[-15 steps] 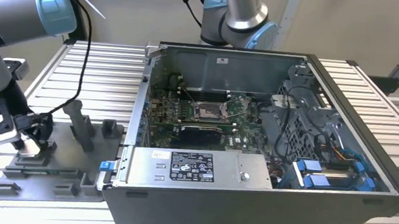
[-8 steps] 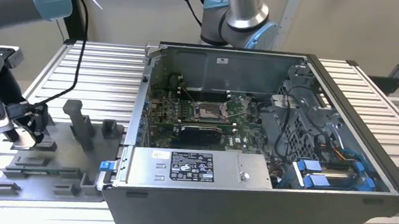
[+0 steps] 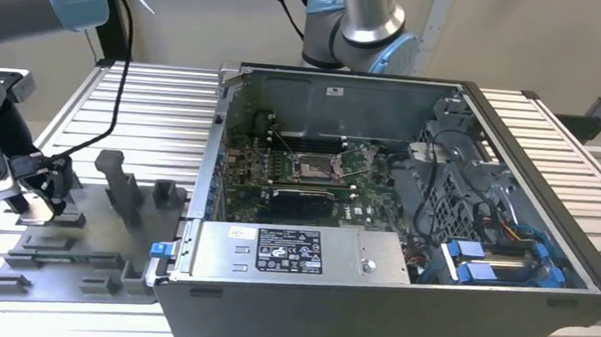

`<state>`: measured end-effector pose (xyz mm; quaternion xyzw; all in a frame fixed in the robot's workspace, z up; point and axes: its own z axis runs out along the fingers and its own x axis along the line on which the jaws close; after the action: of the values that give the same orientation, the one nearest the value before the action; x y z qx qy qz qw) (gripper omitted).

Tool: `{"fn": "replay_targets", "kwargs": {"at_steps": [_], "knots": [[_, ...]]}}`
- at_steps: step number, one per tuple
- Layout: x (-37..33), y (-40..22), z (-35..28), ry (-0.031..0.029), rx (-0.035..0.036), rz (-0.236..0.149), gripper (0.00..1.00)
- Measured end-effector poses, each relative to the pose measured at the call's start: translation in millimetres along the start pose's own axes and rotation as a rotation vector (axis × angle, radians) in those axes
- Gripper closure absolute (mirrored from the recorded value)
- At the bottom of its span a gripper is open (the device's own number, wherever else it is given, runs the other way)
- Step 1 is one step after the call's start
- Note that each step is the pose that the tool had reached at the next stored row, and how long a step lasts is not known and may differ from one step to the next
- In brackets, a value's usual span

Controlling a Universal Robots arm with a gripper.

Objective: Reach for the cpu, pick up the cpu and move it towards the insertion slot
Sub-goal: 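Pick up the cpu and move it towards the insertion slot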

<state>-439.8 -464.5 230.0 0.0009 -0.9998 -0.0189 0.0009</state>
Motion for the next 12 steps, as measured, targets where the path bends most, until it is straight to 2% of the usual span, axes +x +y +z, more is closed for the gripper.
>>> {"fn": "replay_targets", "kwargs": {"at_steps": [7,12], "knots": [[0.0,0.0,-0.8,0.0010,0.0003,0.000,1.00],[0.0,0.4,-8.9,0.0068,0.0001,0.000,1.00]]}}
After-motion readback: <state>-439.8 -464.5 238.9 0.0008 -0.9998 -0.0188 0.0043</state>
